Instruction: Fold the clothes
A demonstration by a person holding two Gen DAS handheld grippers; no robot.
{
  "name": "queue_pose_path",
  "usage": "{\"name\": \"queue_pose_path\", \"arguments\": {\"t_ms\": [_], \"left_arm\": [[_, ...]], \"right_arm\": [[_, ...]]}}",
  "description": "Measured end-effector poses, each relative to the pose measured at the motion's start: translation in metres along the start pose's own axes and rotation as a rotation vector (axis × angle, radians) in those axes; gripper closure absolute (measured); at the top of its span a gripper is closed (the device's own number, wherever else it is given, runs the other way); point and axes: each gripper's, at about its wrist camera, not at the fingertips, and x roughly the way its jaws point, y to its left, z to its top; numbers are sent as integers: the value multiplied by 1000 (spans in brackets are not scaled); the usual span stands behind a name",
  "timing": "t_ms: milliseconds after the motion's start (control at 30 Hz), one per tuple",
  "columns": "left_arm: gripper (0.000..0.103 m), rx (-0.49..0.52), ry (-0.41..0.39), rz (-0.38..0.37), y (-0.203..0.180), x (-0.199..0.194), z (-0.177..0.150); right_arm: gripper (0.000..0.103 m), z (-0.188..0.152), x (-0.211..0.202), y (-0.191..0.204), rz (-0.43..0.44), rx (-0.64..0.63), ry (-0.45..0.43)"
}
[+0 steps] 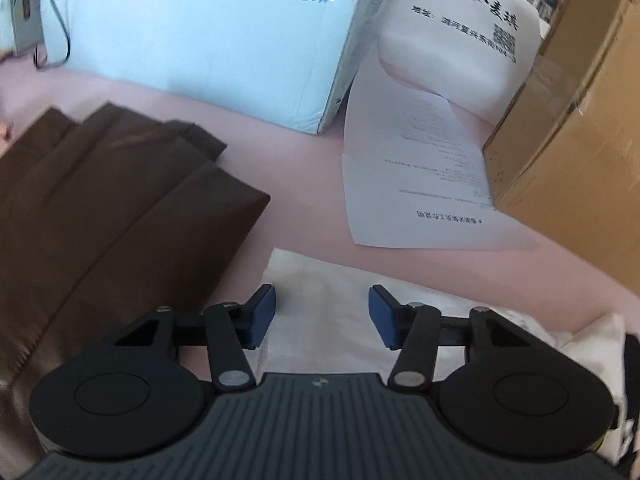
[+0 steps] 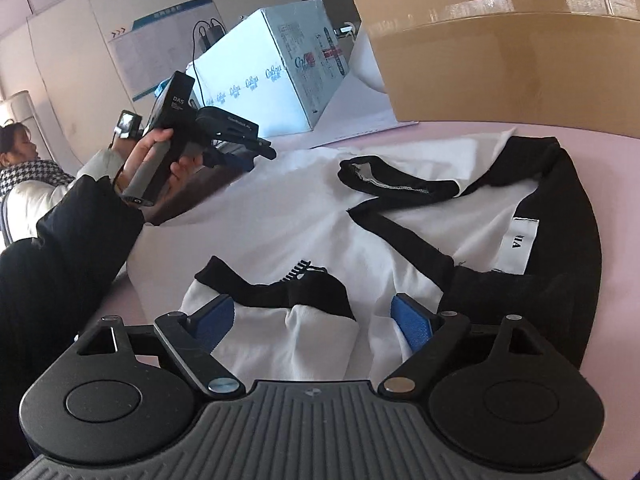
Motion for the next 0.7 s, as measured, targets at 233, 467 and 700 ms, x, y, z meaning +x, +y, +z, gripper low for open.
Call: {"name": "queue_pose_path", "arguments": {"t_ms": [233,467,700], "left_arm": [[70,28,-16,75,-9,13,1],[96,96,-143,153,-28,7,7],[97,79,-207,153,-33,10,43]], "right_arm": [[13,-3,1,10,-17,-42,13],[11,-4,1,13,-23,-57,17],[11,-5,2,16,-31,-70,21]]}}
